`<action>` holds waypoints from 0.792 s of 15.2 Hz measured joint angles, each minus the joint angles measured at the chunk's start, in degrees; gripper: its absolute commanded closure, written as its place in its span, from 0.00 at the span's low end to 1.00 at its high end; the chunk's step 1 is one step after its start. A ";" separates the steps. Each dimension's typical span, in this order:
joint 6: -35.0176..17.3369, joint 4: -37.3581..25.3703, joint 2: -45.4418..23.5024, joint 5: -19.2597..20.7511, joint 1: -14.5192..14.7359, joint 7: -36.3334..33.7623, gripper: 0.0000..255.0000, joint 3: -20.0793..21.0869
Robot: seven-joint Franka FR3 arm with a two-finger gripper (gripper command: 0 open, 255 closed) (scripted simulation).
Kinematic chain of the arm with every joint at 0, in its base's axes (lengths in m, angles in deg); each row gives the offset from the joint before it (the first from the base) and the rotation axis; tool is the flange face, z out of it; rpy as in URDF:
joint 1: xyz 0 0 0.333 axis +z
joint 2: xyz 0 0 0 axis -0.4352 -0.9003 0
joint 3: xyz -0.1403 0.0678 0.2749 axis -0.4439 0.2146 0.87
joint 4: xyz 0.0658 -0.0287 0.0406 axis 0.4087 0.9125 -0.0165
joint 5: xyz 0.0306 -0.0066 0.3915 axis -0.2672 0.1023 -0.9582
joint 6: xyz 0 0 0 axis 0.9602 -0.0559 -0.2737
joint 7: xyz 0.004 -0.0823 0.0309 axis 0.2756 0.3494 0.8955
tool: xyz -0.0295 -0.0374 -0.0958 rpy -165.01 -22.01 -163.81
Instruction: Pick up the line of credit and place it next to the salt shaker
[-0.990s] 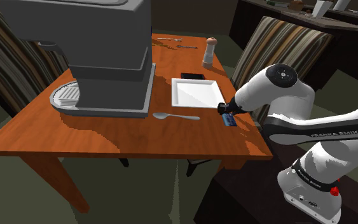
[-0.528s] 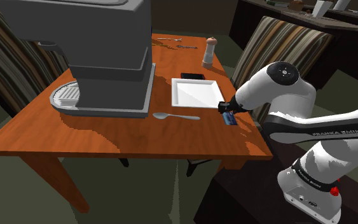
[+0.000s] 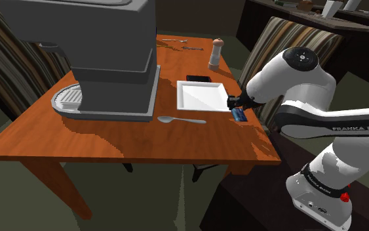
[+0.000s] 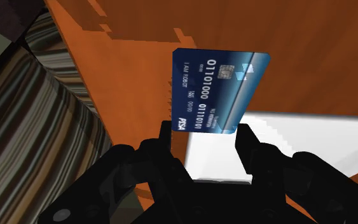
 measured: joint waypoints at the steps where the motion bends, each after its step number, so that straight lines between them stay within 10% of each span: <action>1: 1.15 -0.60 0.55 -0.02 0.29 0.41 1.00 -0.57; 12: 11.39 -5.62 5.91 0.48 2.15 5.03 1.00 -6.46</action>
